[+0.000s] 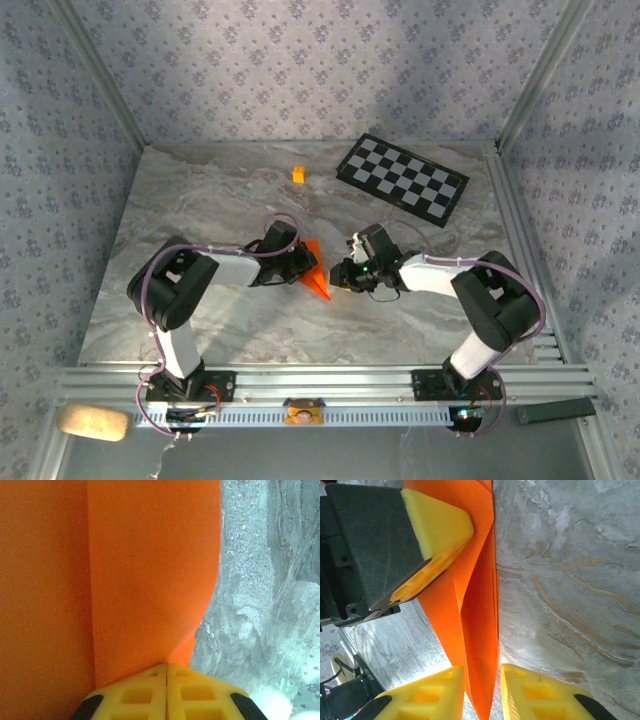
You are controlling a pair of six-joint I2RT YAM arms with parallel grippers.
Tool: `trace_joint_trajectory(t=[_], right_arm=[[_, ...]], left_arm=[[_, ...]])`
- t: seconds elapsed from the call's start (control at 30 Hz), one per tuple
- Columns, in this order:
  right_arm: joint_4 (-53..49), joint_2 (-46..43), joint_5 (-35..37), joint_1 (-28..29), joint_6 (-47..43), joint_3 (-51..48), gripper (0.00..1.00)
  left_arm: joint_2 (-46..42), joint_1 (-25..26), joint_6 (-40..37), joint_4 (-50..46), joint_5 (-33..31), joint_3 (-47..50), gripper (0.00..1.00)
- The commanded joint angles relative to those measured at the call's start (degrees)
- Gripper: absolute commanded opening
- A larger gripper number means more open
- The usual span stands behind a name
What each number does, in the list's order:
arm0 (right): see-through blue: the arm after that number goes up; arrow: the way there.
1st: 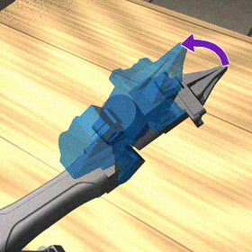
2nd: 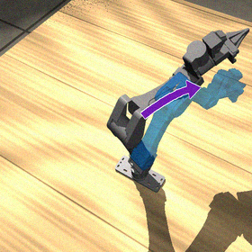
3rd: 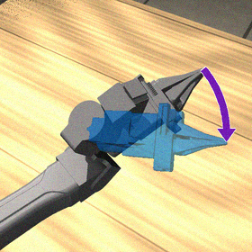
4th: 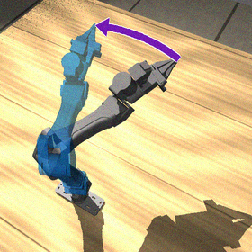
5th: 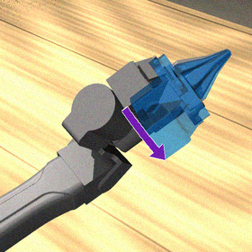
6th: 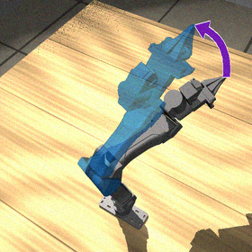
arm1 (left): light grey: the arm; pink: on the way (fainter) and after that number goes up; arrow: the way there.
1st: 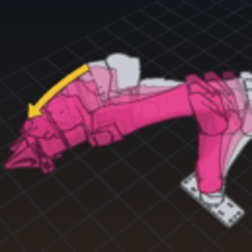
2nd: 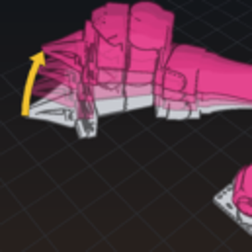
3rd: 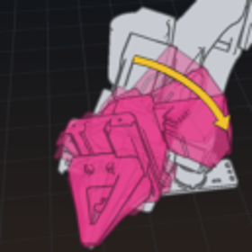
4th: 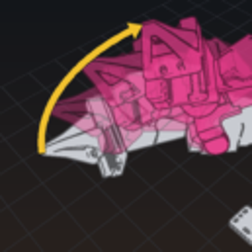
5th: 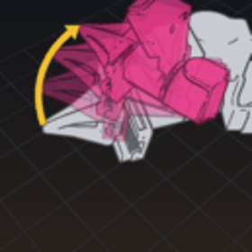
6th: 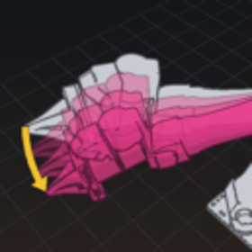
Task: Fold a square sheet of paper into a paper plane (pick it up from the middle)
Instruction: Fourth fold the wing at the center of the table.
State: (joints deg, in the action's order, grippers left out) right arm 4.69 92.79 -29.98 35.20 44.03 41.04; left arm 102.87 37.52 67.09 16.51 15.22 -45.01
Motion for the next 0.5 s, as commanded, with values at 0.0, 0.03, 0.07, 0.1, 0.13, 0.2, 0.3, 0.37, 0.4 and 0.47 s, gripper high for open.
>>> trace_joint_trajectory(t=[0.0, 0.03, 0.07, 0.1, 0.13, 0.2, 0.3, 0.37, 0.4, 0.47], right_arm=[[-0.4, 1.7, -2.6, -0.1, 0.4, 1.9, 0.27], [-0.4, 2.3, -2.9, -0.1, 0.3, 2.4, 0.28], [-0.4, 3.2, -3.1, 0.0, 0.2, 2.8, 0.28], [-0.3, 3.9, -3.3, 0.0, 0.3, 3.3, 0.28], [-0.2, 4.4, -3.5, 0.0, 0.2, 3.7, 0.28], [0.2, 5.4, -4.3, 0.0, 0.3, 4.4, 0.28], [0.7, 6.4, -5.3, 0.0, 0.4, 5.2, 0.28], [0.7, 7.1, -5.7, 0.0, 0.3, 5.8, 0.26], [0.7, 7.6, -6.0, 0.0, 0.3, 6.2, 0.26], [0.9, 8.6, -6.6, 0.0, 0.4, 6.5, 0.22]], left_arm=[[1.0, 0.2, -1.0, -2.4, 0.0, 0.1, 0.07], [1.0, 0.2, -1.0, -2.3, 0.0, 0.2, 0.07], [1.0, 0.1, -1.0, -2.3, 0.0, 0.2, 0.07], [1.0, 0.1, -1.0, -2.3, 0.0, 0.2, 0.07], [1.1, 0.1, -0.9, -2.3, -0.1, 0.2, 0.07], [0.9, 0.1, -0.9, -2.1, 0.1, 0.3, 0.07], [0.8, 0.2, -0.9, -2.1, 0.1, 0.3, 0.07], [0.7, 0.2, -0.9, -2.2, 0.1, 0.4, 0.07], [0.8, 0.2, -0.8, -2.2, 0.1, 0.4, 0.07], [0.8, 0.2, -0.8, -2.1, 0.2, 0.4, 0.07]])
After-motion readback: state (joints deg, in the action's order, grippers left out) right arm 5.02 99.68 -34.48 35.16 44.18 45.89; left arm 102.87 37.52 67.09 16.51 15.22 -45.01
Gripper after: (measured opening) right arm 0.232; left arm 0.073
